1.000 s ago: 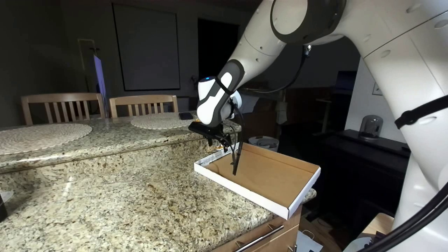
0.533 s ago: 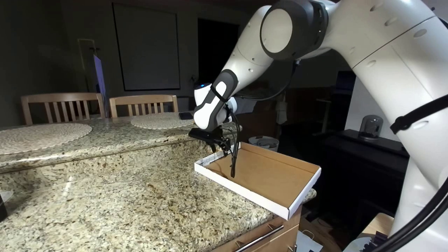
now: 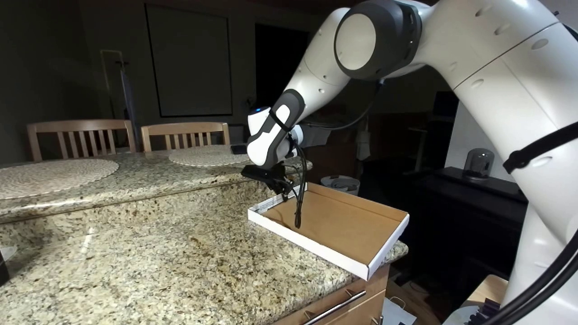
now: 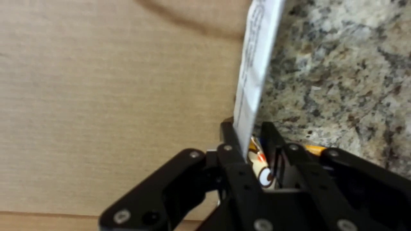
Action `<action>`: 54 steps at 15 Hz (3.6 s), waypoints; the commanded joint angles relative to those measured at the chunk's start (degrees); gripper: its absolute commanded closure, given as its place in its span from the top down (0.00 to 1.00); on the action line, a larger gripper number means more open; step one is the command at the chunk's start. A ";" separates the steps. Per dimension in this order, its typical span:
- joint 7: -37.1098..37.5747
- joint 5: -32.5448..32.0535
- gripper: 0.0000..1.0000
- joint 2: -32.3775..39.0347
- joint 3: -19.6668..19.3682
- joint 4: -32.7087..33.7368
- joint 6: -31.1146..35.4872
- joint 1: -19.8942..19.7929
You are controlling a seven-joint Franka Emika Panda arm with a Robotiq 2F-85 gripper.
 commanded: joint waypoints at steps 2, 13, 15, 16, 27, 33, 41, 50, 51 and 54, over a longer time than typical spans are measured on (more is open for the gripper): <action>-0.10 -0.30 0.00 -2.76 1.91 -2.64 -1.23 0.12; 1.27 -1.23 0.02 -7.00 4.37 -9.01 -0.47 3.09; 1.63 -1.25 0.02 -6.78 4.55 -8.82 -0.88 3.72; 2.14 -1.64 0.16 -6.76 4.32 -8.80 -0.72 4.21; 2.41 -0.32 0.96 -8.88 4.30 -9.16 2.72 2.90; 1.61 0.65 1.00 -6.88 3.56 -7.05 8.44 -0.76; 1.06 0.63 1.00 -5.94 3.23 -6.08 7.23 -1.47; 1.48 0.87 0.86 -3.29 2.40 -5.46 5.57 -1.60; 1.53 1.05 0.75 -2.64 2.39 -4.77 6.03 -1.68; 1.35 1.15 0.53 -2.32 2.43 -3.92 7.01 -1.49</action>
